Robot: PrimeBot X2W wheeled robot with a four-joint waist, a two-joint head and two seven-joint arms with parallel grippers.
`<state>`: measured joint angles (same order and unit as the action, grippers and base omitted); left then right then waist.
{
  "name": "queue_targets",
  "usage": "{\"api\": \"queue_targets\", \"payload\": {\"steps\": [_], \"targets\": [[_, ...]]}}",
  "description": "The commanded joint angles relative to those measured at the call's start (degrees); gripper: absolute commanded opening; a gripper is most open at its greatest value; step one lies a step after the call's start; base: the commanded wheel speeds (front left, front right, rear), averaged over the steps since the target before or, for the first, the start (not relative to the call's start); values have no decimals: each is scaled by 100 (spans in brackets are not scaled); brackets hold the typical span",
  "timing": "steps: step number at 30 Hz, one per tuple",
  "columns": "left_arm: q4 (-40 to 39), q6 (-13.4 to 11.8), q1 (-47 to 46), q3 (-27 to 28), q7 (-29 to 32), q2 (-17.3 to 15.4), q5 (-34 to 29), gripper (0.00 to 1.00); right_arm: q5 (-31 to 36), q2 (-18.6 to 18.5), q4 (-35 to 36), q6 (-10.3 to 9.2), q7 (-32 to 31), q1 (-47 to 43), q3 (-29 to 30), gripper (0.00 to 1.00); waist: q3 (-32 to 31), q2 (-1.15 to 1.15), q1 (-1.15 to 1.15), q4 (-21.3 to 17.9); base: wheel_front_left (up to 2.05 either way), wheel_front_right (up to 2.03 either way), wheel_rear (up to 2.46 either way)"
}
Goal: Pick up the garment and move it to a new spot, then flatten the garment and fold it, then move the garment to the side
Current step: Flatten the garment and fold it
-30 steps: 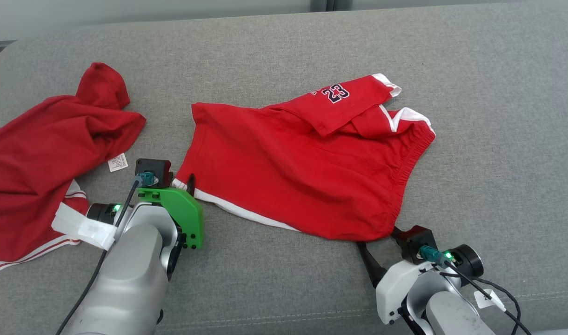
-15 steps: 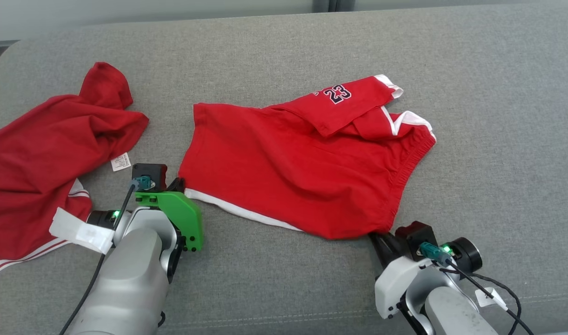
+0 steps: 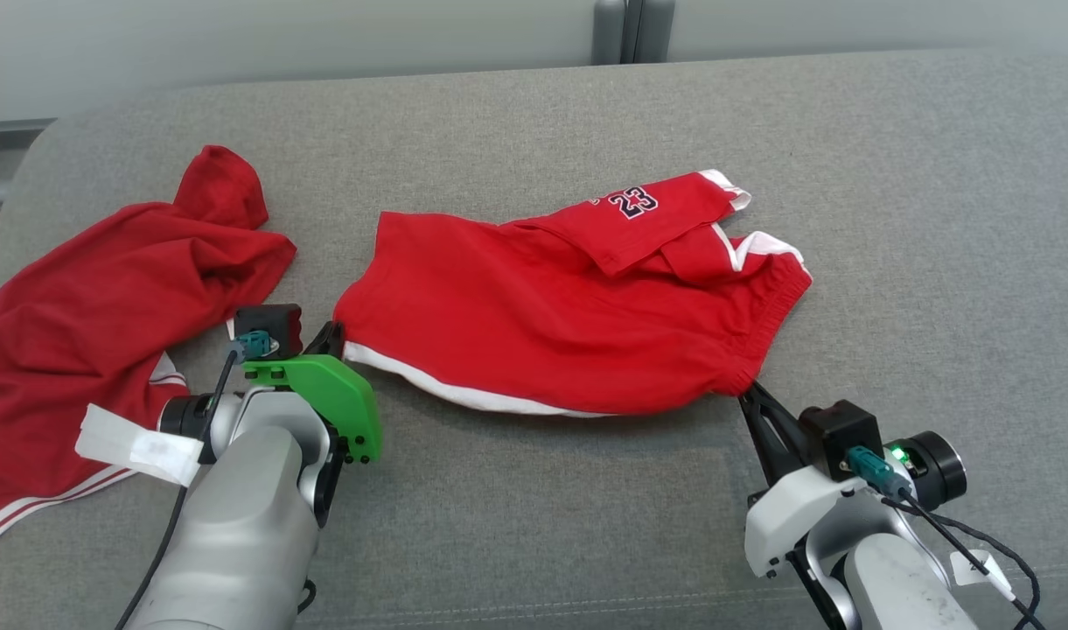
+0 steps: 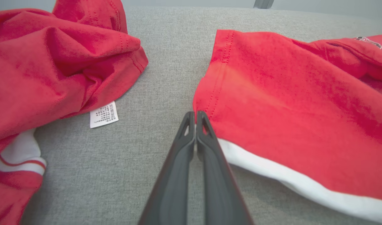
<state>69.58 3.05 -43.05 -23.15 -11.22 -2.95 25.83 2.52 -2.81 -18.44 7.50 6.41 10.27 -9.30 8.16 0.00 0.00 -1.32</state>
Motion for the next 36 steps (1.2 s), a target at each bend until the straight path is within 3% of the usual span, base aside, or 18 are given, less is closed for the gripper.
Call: {"api": "queue_targets", "payload": {"steps": [1,8,16,17,18,19,26,36], "targets": [[-19,40,-125,23,-58,-5,85,0,-55,-16,190,-2,-94,-97,44,0,-114,0,0,-28,0,0,0],[-200,103,-194,38,-168,-1,241,0,-271,-188,1042,-2,-549,-248,137,0,-346,0,0,-94,0,0,0],[-261,36,-20,-116,-97,-5,338,0,-452,-298,1173,-2,-1145,-579,8,0,-391,0,0,-95,0,0,0],[-264,36,23,-148,-90,-3,345,0,-444,-295,1154,-2,-1199,-634,-5,18,-379,0,0,-93,0,0,0],[-277,19,50,-176,-126,-3,340,45,-442,-287,1113,-2,-1262,-686,-3,78,-364,0,0,-88,0,0,0],[-263,-14,76,-206,-145,-4,301,100,-440,-280,1062,-2,-1323,-742,-15,100,-350,0,0,-81,0,0,0],[-175,-115,215,-286,-240,-7,279,100,-383,-255,608,-2,-1277,-861,-181,100,-202,0,0,0,0,0,0],[-95,-181,11,-259,-306,-29,384,100,-93,-143,-272,-2,-667,-302,-540,100,103,0,0,98,0,0,0]]}}
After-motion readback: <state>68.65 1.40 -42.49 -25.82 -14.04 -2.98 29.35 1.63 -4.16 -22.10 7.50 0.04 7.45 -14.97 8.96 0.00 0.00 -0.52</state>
